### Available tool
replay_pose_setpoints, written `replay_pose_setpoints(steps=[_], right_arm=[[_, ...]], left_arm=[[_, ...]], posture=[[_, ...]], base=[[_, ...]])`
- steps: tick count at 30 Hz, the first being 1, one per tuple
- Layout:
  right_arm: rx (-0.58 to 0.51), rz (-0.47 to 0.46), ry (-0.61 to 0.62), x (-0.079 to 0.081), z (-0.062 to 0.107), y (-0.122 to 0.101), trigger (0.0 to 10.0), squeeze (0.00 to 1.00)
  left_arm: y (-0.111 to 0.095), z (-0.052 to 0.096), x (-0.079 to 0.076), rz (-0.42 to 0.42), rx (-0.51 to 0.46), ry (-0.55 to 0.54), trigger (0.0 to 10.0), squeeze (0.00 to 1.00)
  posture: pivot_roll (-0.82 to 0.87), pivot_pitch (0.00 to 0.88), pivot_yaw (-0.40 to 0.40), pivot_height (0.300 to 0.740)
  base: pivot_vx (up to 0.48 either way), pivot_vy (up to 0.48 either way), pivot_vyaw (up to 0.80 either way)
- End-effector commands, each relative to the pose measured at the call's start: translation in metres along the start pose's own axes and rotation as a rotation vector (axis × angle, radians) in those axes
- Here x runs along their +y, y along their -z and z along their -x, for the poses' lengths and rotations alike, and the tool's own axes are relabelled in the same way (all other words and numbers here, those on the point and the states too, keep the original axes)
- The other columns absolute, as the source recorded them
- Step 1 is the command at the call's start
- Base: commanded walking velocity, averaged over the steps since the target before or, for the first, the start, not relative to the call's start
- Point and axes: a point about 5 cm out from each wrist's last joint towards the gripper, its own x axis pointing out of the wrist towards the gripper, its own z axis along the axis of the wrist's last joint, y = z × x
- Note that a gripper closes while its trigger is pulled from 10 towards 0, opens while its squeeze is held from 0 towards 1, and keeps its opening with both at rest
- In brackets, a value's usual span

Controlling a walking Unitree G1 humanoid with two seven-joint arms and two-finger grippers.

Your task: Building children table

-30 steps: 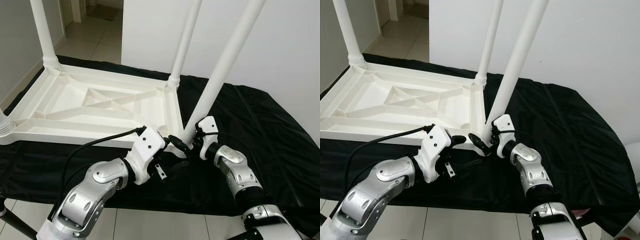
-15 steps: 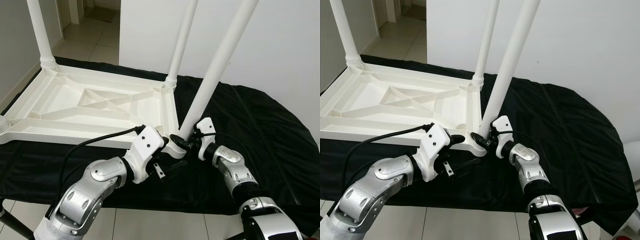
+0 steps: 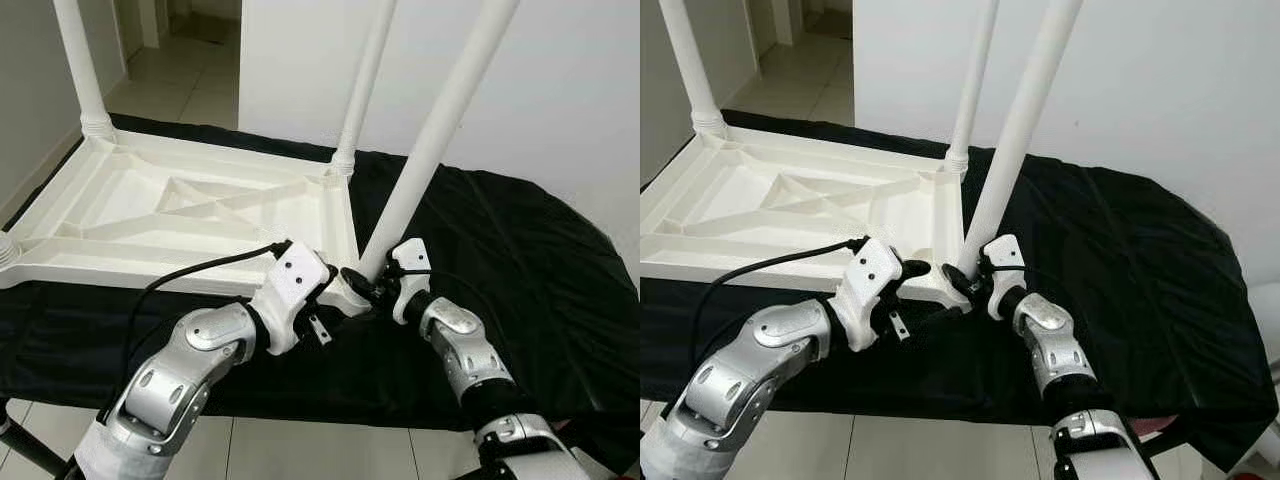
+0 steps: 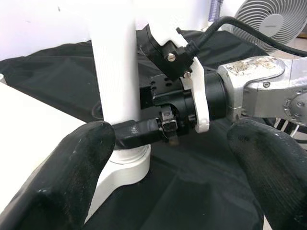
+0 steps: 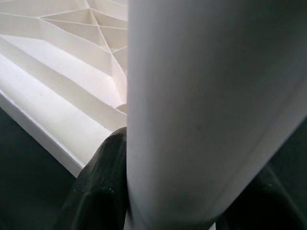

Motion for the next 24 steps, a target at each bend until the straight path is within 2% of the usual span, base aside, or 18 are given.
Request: replay_pose_setpoints(steps=[1,2,3,4,5,7,8,9,12,14,17,18,19,20,24], right_arm=[[0.035,0.005,0.013,0.001,0.002,0.005,0.0,0.0],[0.02,-0.024,0.091,0.008,0.001,0.003,0.0,0.0],[0.02,-0.024,0.091,0.008,0.001,0.003,0.0,0.0],[0.013,-0.052,0.177,0.013,0.001,0.002,0.0,0.0],[0.013,-0.052,0.177,0.013,0.001,0.002,0.0,0.0],[0.028,-0.085,0.396,0.022,0.002,-0.001,0.0,0.0],[0.028,-0.085,0.396,0.022,0.002,-0.001,0.0,0.0],[0.043,-0.11,0.529,0.025,0.003,-0.002,0.0,0.0],[0.045,-0.118,0.565,0.026,0.004,-0.003,0.0,0.0],[0.037,-0.142,0.597,0.033,0.003,-0.007,0.0,0.0],[0.003,-0.163,0.556,0.039,0.0,-0.011,0.0,0.0],[-0.007,-0.153,0.547,0.038,0.001,-0.013,4.7,0.0],[-0.007,-0.153,0.547,0.038,0.001,-0.013,4.7,0.0],[-0.016,-0.147,0.567,0.034,0.007,-0.015,10.0,1.0],[-0.033,-0.155,0.595,0.034,0.013,-0.019,10.0,1.0]], left_arm=[[0.0,-0.002,0.002,-0.005,0.002,-0.012,10.0,0.0],[0.003,-0.003,0.004,-0.004,0.015,-0.024,10.0,0.0],[0.003,-0.003,0.004,-0.004,0.015,-0.024,10.0,0.0],[0.005,-0.002,0.005,-0.004,0.023,-0.032,10.0,0.0],[0.005,-0.002,0.005,-0.004,0.023,-0.032,10.0,0.0],[0.007,-0.003,0.009,-0.005,0.029,-0.042,10.0,0.0],[0.007,-0.003,0.009,-0.005,0.029,-0.042,10.0,0.0],[0.007,-0.004,0.01,-0.008,0.028,-0.044,10.0,0.0],[0.007,-0.004,0.01,-0.01,0.028,-0.045,10.0,0.0],[0.007,-0.005,0.011,-0.011,0.025,-0.047,10.0,0.0],[0.007,-0.006,0.011,-0.008,0.02,-0.049,10.0,0.0],[0.007,-0.007,0.011,-0.009,0.017,-0.049,10.0,0.0],[0.007,-0.007,0.011,-0.009,0.017,-0.049,10.0,0.0],[0.007,-0.007,0.011,-0.012,0.014,-0.056,10.0,0.0],[0.007,-0.007,0.013,-0.012,0.006,-0.077,10.0,0.0]], posture=[[0.05,0.0,-0.127,0.74],[0.04,0.0,-0.125,0.74],[0.04,0.0,-0.125,0.74],[0.04,0.0,-0.124,0.74],[0.04,0.0,-0.124,0.74],[0.04,0.0,-0.125,0.74],[0.04,0.0,-0.125,0.74],[0.03,0.0,-0.126,0.74],[0.03,0.0,-0.126,0.74],[0.03,0.0,-0.126,0.74],[0.03,0.0,-0.128,0.74],[0.03,0.0,-0.131,0.74],[0.03,0.0,-0.131,0.74],[0.04,0.0,-0.139,0.74],[0.04,0.0,-0.141,0.74]], base=[[0.0,0.0,0.0],[0.0,0.0,0.0],[0.0,0.0,0.0],[0.0,0.0,0.0],[0.0,0.0,0.0],[0.0,0.0,0.0],[0.0,0.0,0.0],[0.0,0.0,0.0],[0.0,0.0,0.0],[0.0,0.0,0.0],[0.0,0.0,0.0],[0.0,0.0,0.0],[0.0,0.0,0.0],[0.0,0.0,0.0],[0.0,0.0,0.0]])
